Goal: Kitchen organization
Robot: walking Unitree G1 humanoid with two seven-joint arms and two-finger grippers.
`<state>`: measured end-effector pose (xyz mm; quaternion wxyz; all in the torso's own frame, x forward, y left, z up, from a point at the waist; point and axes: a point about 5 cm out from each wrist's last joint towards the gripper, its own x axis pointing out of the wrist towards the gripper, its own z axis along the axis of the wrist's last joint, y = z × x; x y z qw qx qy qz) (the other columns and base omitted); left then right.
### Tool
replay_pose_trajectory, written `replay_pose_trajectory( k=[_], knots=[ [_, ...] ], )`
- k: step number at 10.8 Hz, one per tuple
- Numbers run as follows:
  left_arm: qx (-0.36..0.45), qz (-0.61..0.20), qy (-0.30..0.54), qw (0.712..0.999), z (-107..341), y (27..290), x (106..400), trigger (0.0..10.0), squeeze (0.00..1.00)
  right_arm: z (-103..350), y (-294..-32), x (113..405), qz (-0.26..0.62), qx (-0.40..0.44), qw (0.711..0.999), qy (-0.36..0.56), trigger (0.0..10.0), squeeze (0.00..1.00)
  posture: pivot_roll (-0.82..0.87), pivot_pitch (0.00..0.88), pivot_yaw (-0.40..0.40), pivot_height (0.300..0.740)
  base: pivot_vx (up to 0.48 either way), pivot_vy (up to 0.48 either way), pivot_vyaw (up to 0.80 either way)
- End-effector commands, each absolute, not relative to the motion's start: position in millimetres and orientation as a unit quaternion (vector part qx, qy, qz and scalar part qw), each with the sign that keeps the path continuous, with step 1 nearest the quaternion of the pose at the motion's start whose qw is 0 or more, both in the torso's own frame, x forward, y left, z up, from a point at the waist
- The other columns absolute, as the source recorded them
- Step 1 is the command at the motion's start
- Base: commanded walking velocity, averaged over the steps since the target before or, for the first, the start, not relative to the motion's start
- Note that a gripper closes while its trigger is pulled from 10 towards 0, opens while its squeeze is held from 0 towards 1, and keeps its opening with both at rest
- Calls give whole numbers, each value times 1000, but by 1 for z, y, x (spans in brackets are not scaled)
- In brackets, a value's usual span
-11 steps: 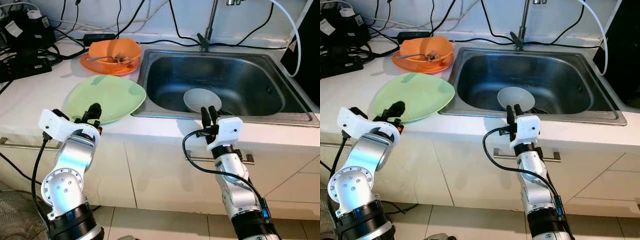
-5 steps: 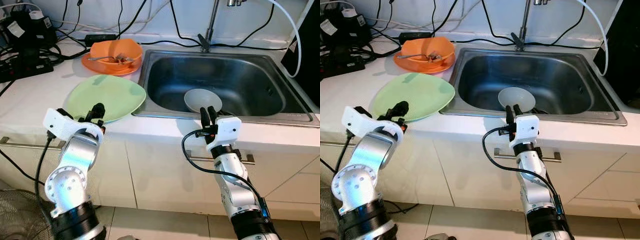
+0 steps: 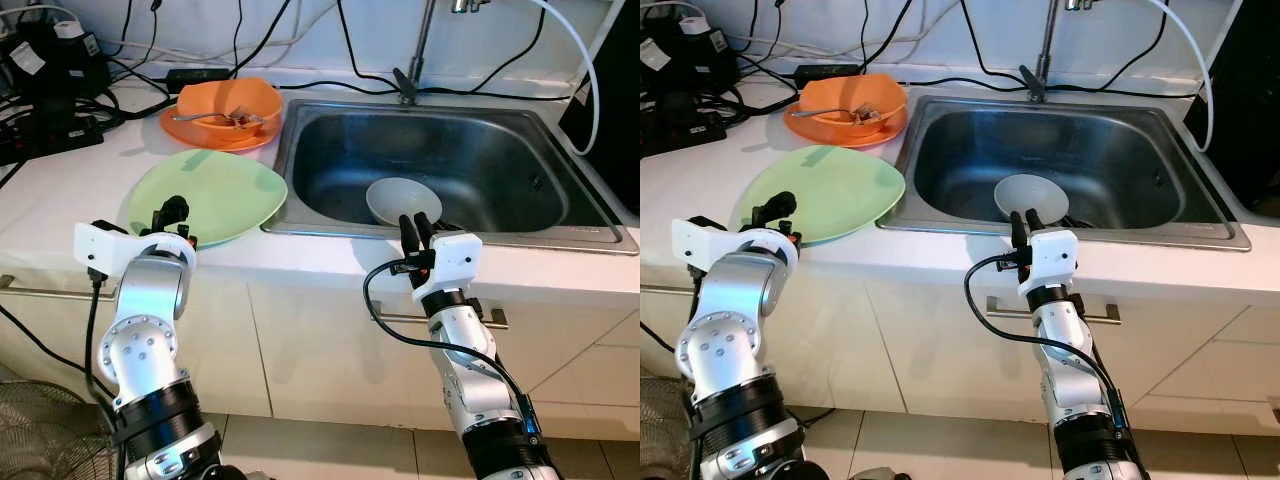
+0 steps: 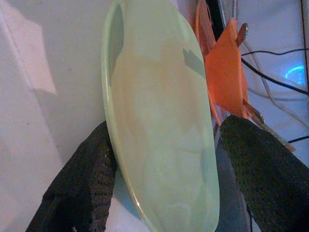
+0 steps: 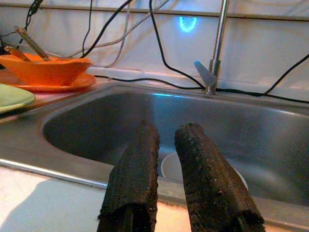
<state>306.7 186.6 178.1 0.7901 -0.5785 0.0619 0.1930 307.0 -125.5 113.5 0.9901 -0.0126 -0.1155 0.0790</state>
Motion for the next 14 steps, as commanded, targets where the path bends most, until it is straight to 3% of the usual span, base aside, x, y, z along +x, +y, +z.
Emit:
replay_pose_trajectory(
  k=[1,10,11,12,14],
  knots=[
    [-600,196,90,770,170,173,310,10000,0,114,-126,308,79,-11,991,-112,10000,0,116,0,22,740,0,0,0],
    [-588,147,114,787,165,150,357,10000,0,117,-127,310,80,-13,990,-116,10000,0,97,0,12,740,0,0,0],
    [-585,147,114,790,165,150,358,4588,0,117,-127,310,80,-13,990,-115,10000,0,97,0,11,740,0,0,0],
    [-578,149,115,794,163,150,357,0,0,117,-127,310,80,-13,990,-115,10000,0,97,0,11,740,0,0,0],
    [-572,155,111,797,161,151,354,0,0,117,-126,310,81,-12,990,-114,10000,0,108,0,8,740,0,0,0]
  ],
)
